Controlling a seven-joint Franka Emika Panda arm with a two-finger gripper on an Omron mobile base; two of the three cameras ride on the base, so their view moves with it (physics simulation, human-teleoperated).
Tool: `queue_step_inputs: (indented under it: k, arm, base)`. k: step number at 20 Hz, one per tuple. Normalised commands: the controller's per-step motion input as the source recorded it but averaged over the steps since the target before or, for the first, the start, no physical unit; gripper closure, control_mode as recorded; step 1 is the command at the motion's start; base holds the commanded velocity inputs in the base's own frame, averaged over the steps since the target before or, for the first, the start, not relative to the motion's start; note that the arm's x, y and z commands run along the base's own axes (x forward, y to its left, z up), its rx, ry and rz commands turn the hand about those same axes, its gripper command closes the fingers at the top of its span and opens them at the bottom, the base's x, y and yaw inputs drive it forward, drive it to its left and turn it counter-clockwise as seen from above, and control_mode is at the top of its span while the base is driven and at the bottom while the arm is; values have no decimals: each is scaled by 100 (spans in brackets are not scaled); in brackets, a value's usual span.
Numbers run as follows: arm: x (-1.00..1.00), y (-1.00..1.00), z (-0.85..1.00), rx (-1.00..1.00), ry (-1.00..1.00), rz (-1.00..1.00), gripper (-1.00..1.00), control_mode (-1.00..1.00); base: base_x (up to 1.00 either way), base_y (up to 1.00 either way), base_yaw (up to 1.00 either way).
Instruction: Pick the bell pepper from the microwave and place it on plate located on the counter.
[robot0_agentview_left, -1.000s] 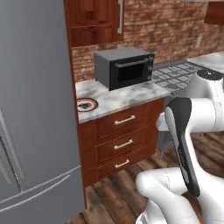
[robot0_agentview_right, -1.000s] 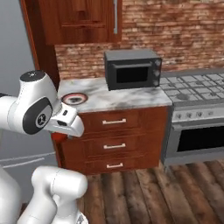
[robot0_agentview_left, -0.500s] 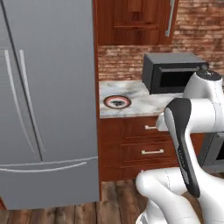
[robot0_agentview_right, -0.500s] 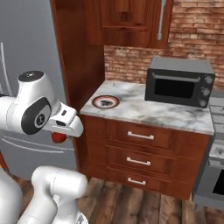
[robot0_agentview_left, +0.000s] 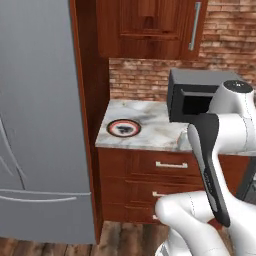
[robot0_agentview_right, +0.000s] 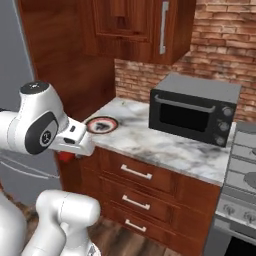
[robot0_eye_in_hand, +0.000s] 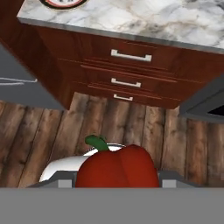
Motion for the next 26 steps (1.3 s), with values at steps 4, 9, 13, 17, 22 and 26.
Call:
queue_step_inputs:
  k: [4, 9, 13, 17, 22, 26]
  arm:
    - [0, 0, 0, 0, 0, 0, 100, 100]
    - [0, 0, 0, 0, 0, 0, 100, 100]
    - [0, 0, 0, 0, 0, 0, 100, 100]
    - [0, 0, 0, 0, 0, 0, 100, 100]
    - [0, 0, 0, 0, 0, 0, 100, 100]
    - [0, 0, 0, 0, 0, 0, 100, 100]
  base:
    - [89, -46, 8]
    - [67, 10, 0]
    - [36, 32, 0]
    - [13, 66, 4]
    - [38, 36, 4]
    - [27, -4, 2]
